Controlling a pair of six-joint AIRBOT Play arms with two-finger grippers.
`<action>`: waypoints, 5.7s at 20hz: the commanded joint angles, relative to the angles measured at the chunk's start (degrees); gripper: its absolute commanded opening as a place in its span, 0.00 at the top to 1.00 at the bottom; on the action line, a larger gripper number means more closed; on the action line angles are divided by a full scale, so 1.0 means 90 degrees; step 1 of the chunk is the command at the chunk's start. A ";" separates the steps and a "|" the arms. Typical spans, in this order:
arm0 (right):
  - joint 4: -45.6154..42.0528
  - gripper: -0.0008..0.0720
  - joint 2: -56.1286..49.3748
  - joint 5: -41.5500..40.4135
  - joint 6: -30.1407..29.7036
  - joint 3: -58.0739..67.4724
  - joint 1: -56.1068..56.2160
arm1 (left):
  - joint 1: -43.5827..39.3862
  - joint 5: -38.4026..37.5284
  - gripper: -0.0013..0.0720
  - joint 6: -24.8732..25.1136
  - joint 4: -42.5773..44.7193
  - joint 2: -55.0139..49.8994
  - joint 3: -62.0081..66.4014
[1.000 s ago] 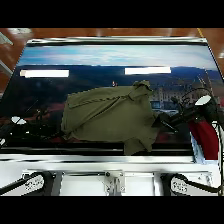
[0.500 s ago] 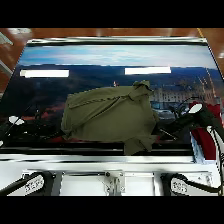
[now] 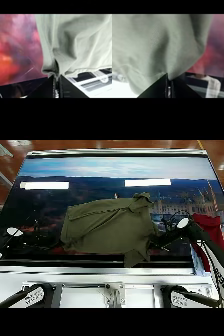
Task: Fold the shirts.
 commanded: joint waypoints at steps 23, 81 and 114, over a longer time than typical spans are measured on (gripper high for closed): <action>-0.1399 0.89 0.4736 0.1540 -0.0056 0.7805 0.0073 | 0.0000 -0.0991 0.93 -0.1979 0.1977 0.5005 0.7497; -0.2098 0.10 -0.2123 0.0607 0.0629 0.4937 0.0070 | -0.0738 0.0255 0.08 -0.1936 0.0765 -0.2997 0.4347; -0.0051 0.11 0.0019 -0.0602 0.0170 0.0032 -0.0644 | 0.0410 -0.1115 0.93 0.1341 -0.2229 -0.2018 0.1197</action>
